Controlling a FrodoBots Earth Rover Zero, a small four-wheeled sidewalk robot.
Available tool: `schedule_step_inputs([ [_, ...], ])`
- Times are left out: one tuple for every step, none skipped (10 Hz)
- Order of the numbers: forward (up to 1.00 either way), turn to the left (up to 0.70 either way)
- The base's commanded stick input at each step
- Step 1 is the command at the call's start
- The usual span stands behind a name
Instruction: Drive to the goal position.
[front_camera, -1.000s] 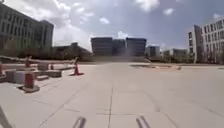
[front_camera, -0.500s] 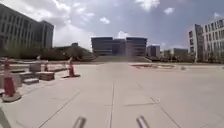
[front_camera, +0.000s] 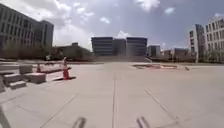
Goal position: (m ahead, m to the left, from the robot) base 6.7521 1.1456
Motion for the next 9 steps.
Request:
schedule_step_inputs([
  [0.0,0.0],
  [0.0,0.0],
  [0.0,0.0],
  [0.0,0.0],
  [0.0,0.0],
  [0.0,0.0],
  [0.0,0.0],
  [0.0,0.0],
  [-1.0,0.0],
])
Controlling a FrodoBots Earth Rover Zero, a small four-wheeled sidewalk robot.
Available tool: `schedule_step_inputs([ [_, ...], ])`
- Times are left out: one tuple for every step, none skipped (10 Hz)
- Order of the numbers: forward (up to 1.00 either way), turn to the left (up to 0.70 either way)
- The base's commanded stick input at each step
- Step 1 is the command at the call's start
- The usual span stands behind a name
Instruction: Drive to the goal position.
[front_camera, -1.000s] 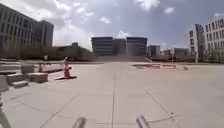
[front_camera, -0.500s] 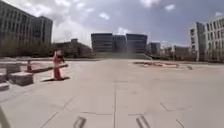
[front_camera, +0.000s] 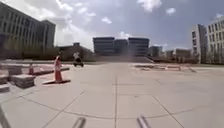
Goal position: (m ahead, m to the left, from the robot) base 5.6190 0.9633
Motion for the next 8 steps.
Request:
schedule_step_inputs([
  [-1.0,0.0],
  [-1.0,0.0],
  [-1.0,0.0],
  [-0.08,0.0],
  [0.0,0.0],
  [0.0,0.0],
  [0.0,0.0],
  [0.0,0.0],
])
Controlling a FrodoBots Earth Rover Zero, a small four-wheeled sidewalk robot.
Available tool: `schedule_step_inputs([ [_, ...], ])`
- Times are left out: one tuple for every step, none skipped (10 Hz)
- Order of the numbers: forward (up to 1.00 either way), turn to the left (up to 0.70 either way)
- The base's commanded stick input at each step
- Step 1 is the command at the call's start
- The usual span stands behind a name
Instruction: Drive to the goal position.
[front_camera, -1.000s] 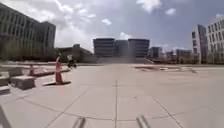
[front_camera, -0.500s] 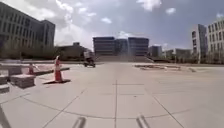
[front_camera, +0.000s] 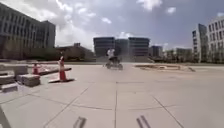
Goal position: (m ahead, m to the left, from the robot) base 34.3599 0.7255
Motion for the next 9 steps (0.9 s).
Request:
schedule_step_inputs([
  [0.0,0.0],
  [0.0,0.0],
  [0.0,0.0],
  [0.8,0.0],
  [1.0,0.0],
  [1.0,0.0],
  [1.0,0.0],
  [1.0,0.0],
  [1.0,0.0],
])
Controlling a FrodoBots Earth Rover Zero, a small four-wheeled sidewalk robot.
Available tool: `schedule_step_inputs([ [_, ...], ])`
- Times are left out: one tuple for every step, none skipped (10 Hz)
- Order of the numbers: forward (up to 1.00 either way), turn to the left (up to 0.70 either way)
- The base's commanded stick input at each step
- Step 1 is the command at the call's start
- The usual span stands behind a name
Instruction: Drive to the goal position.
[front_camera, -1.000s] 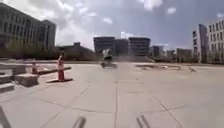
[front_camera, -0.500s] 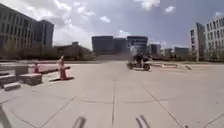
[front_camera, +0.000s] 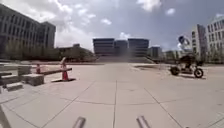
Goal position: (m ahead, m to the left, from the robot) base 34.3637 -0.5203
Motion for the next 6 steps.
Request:
schedule_step_inputs([
  [1.0,0.0],
  [1.0,0.0],
  [1.0,0.0],
  [1.0,0.0],
  [1.0,0.0],
  [1.0,0.0],
])
